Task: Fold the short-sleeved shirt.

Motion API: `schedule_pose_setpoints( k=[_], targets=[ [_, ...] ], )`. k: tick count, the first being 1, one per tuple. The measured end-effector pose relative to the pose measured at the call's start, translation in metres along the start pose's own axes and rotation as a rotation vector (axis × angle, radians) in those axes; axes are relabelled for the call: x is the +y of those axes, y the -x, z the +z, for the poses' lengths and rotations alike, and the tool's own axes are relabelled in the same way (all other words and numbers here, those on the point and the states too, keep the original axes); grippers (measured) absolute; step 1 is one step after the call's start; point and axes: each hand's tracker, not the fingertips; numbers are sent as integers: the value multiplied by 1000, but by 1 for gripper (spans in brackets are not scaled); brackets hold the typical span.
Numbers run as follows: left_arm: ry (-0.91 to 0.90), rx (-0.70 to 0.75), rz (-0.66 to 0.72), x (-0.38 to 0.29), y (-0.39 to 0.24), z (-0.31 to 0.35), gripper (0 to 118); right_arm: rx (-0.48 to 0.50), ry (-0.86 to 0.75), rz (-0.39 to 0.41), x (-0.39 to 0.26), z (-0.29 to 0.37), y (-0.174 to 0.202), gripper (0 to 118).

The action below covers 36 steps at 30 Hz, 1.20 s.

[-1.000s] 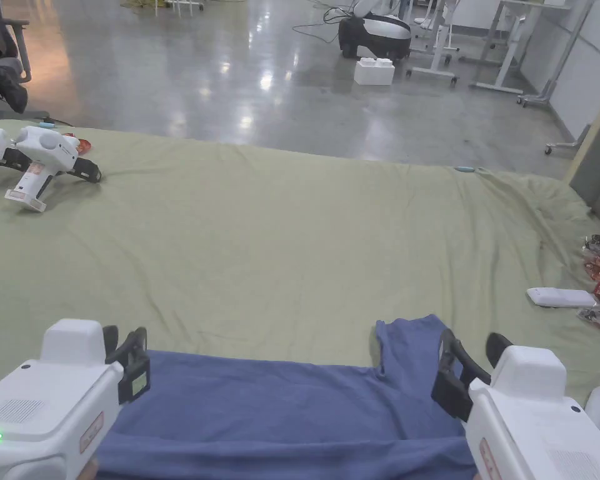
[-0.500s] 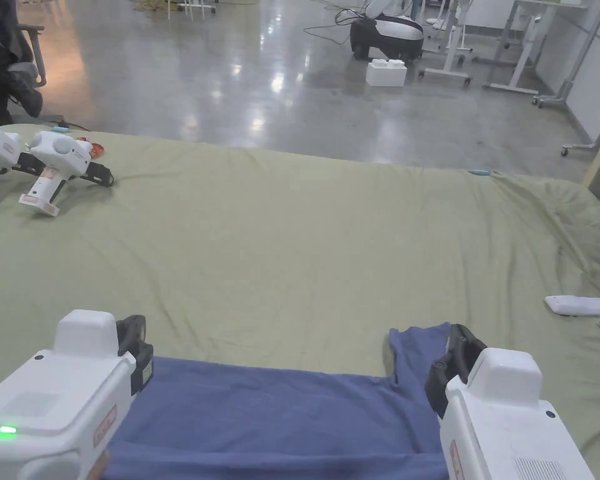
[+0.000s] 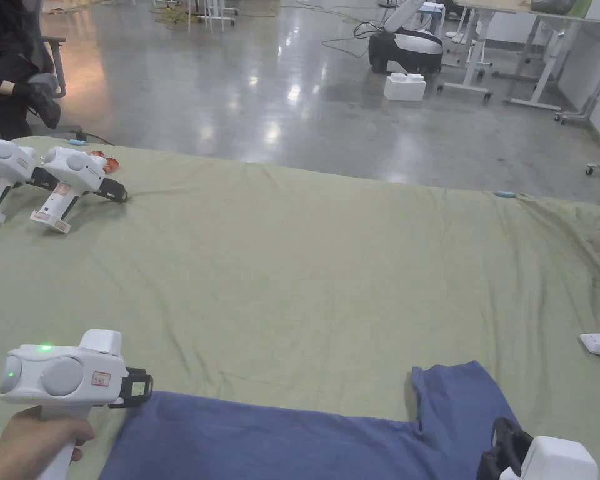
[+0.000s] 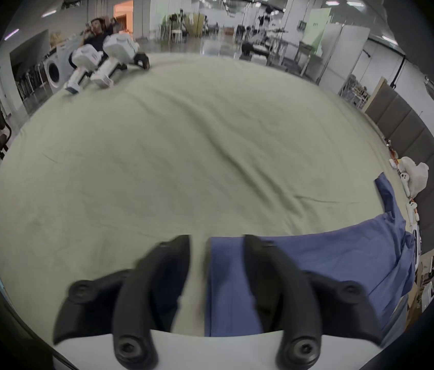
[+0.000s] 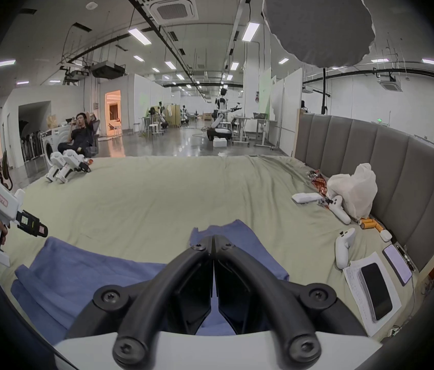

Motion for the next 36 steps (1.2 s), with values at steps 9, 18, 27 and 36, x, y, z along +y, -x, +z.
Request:
schedule_pose_setpoints(
  k=[9,18,27,36],
  targets=[
    [34,79,-54,-4,-29,-22,53,-51,109,-11,-16,-15,-24,0],
    [10,69,-166,-11,-40,-18,1,-77,268,-40,-3,-71,-65,41],
    [-111,56,-134,-13,-32,23,0,-7,561,32,10,-186,-106,86],
    [-166,37,-107,-23,-26,37,0,88,705,43,-12,-238,-94,38]
  ],
)
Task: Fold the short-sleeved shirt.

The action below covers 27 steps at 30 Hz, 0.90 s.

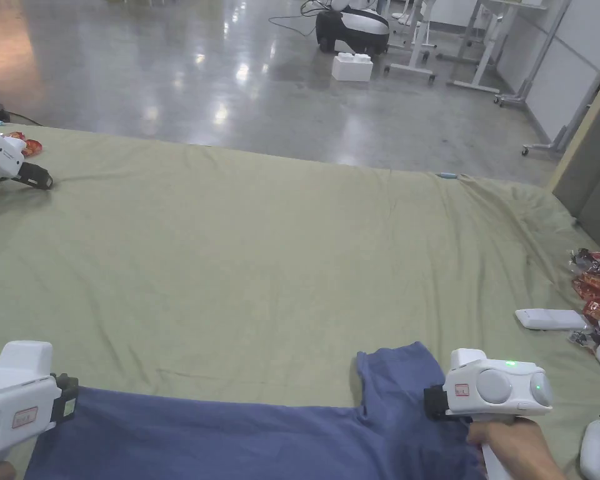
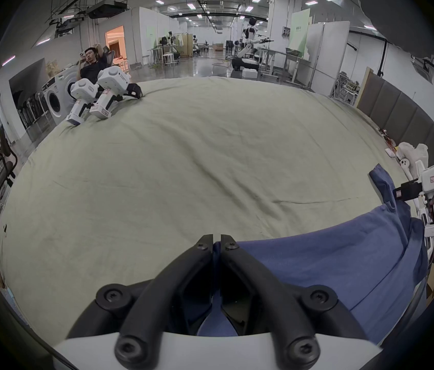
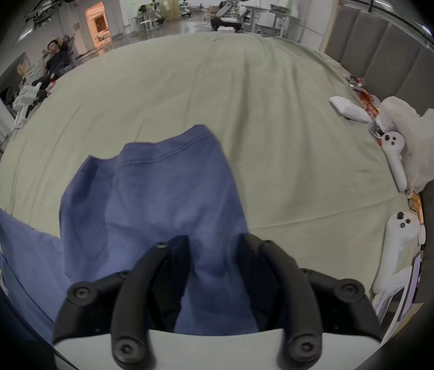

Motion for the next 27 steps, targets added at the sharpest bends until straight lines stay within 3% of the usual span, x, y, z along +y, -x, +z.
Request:
schedule_pose_setpoints(
  k=[2,3,10,21,27],
  targets=[
    [-5,-1,8,-3,0,-1,0,-2,-9,5,-1,0,4,22],
    [-7,0,12,-4,1,-1,0,25,-14,-6,-1,1,4,3],
    [-41,-21,36,-8,5,10,0,25,-127,-71,-16,38,-2,1],
    [-169,-69,29,-26,17,82,0,8,-313,-1,-79,177,1,1],
    [-217,-112,63,-54,31,119,0,-6,-327,51,-133,227,7,1]
  ],
)
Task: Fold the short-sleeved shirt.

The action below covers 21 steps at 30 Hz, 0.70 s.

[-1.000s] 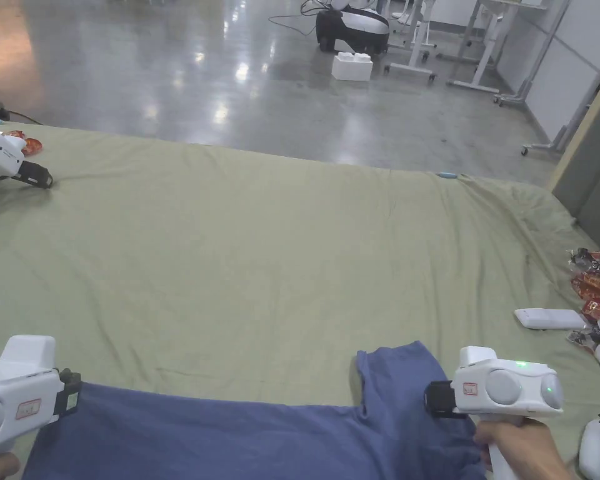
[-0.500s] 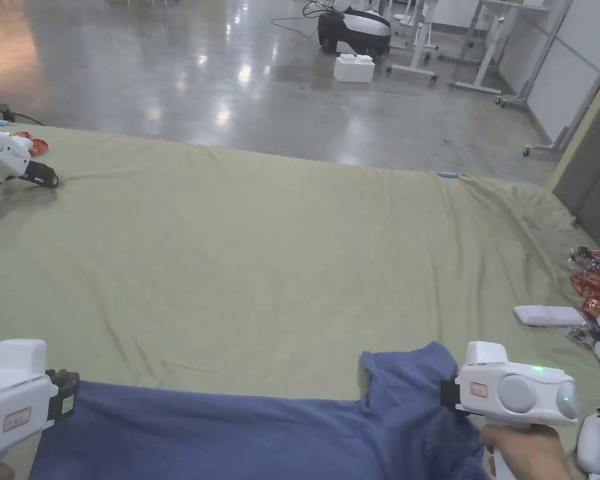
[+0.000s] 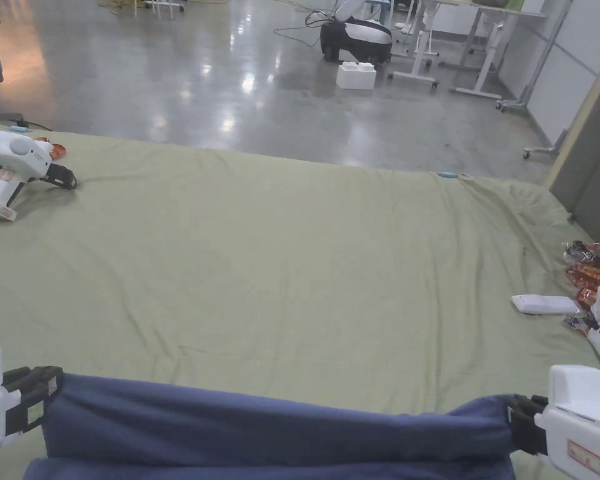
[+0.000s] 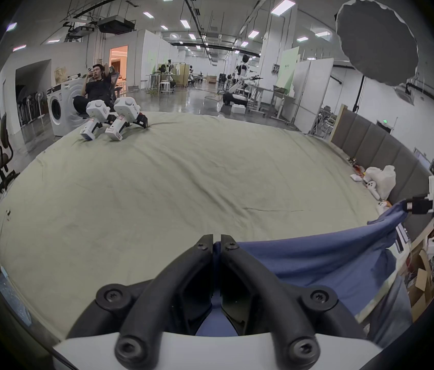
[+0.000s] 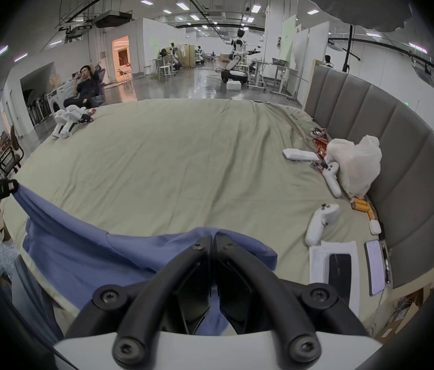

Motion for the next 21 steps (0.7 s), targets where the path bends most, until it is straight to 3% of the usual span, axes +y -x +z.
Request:
schedule_pose_setpoints(
  k=[9,18,21],
  targets=[
    [172,13,-58,-67,19,22,0,-16,152,37,-79,26,5,1],
    [304,70,-128,-105,2,11,1,-52,255,54,-125,1,15,1],
    [345,93,-138,-113,-4,-1,8,-56,271,37,-132,-13,19,2]
  ],
)
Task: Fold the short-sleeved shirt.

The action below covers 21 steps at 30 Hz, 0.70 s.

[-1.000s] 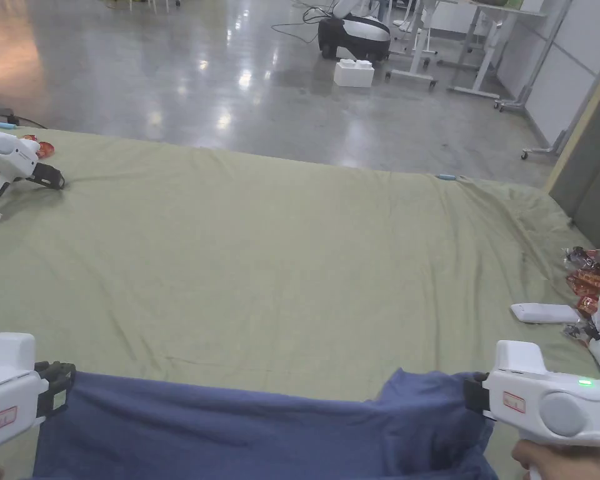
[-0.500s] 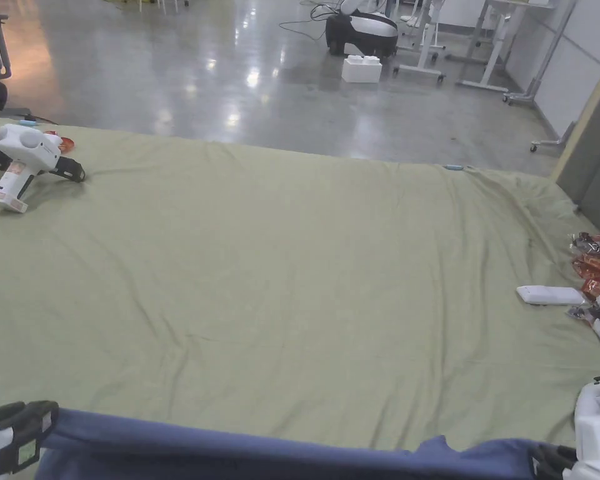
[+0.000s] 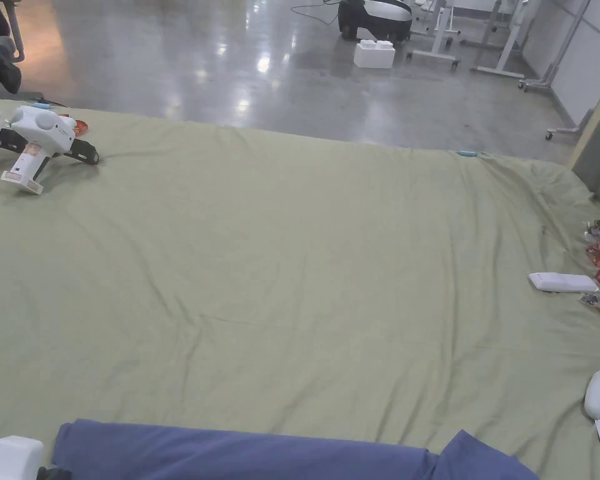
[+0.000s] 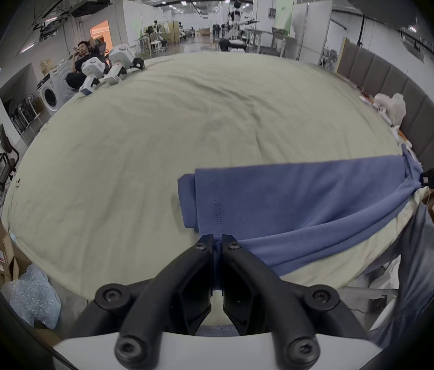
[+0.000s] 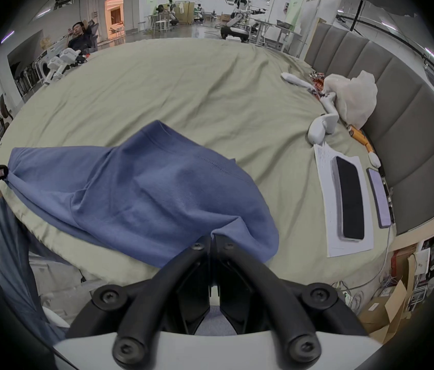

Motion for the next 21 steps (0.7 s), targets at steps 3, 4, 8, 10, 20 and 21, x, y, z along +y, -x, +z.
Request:
schedule_pose_setpoints(
  k=[3,4,8,10,20,21],
  targets=[
    [-2,14,7,-2,0,-5,19,-12,-6,6,-2,-5,7,11],
    [-13,18,17,0,-1,-2,21,-31,-10,24,-1,-1,11,16],
    [-109,16,37,8,-2,11,78,-96,-60,34,10,18,15,84],
    [-171,12,49,16,-4,18,81,-114,-153,0,21,29,14,87],
    [-494,53,66,76,-41,29,71,-55,-581,-136,85,54,60,76],
    [-529,64,58,82,-48,32,71,-62,-627,-137,92,55,68,71]
  ],
)
